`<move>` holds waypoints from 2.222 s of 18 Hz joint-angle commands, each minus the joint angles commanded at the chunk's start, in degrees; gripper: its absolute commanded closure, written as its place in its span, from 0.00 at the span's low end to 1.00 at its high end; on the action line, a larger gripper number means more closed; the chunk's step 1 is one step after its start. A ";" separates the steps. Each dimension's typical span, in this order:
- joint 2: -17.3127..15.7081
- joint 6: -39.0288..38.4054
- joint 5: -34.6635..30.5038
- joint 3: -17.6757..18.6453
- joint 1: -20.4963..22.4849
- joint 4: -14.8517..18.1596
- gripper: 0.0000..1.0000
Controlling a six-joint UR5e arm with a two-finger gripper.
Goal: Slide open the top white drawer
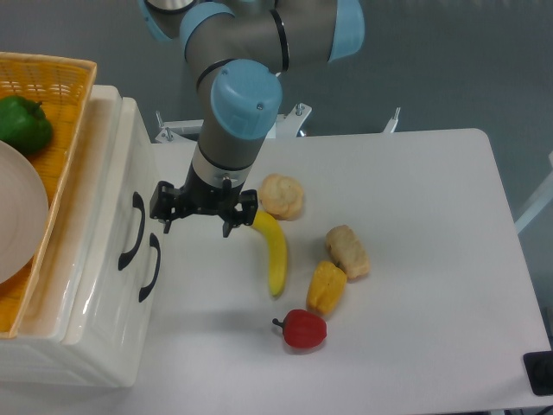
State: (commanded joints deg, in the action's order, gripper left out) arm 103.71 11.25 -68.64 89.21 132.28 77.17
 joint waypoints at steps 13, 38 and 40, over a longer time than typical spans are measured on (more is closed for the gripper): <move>0.18 -1.14 0.88 0.97 -2.64 0.35 0.00; 0.70 -1.05 1.23 1.32 -2.99 0.53 0.00; 0.88 -1.05 1.23 1.32 -3.08 0.62 0.00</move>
State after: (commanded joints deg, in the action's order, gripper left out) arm 104.59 10.20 -67.41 90.53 129.20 77.78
